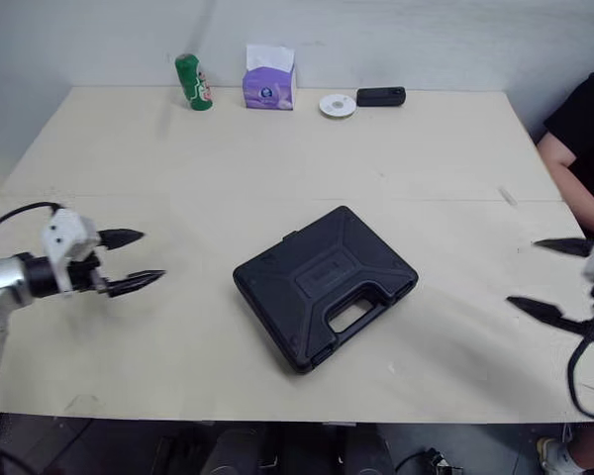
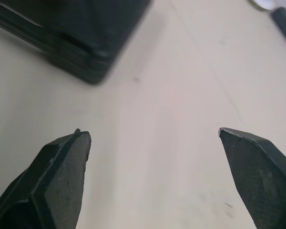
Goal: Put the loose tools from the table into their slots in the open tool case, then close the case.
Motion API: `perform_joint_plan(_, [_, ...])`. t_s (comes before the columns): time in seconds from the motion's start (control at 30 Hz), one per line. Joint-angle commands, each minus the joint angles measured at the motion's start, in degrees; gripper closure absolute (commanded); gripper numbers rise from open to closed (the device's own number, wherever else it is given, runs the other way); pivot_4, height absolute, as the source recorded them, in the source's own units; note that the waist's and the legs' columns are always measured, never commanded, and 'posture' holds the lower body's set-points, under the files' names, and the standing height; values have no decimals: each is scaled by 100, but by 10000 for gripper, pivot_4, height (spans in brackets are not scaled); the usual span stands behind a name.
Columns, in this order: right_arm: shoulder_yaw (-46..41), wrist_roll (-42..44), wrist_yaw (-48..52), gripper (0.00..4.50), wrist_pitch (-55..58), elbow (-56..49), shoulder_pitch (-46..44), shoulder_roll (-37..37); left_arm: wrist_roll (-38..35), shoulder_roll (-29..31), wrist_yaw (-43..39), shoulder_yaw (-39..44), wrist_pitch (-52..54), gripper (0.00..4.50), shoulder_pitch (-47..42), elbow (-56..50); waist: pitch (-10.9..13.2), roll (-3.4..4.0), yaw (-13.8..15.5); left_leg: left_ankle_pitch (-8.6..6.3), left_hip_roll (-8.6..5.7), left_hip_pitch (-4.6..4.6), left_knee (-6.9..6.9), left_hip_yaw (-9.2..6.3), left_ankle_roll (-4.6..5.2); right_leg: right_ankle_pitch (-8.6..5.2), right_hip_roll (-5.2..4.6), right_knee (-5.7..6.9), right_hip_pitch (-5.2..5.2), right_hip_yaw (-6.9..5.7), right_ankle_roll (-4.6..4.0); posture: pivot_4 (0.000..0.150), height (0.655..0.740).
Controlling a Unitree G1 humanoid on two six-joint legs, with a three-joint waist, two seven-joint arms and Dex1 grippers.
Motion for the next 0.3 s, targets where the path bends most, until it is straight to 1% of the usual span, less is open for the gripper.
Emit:
perform_joint_plan(0.03, [175,-209,173,604,-470,552,-279,-246,-23,204,-100,373,-285,0,125,201,4,5,-1,1,0,0,-5,2,-4,-1,0,2,-4,3,-1,1500,7400])
perform_joint_plan(0.13, [405,-279,182,604,-651,840,-550,-246,82,297,-230,347,-451,0,268,364,5,7,10,9,1,-3,-14,11,-19,-2,1,5,-13,5,-3,1500,7400])
perform_joint_plan(0.3, [667,-329,-25,604,-822,1013,-891,-137,38,73,-148,327,-677,0,307,276,8,4,3,13,-2,-17,0,64,-14,0,2,48,-56,15,0,1500,7400])
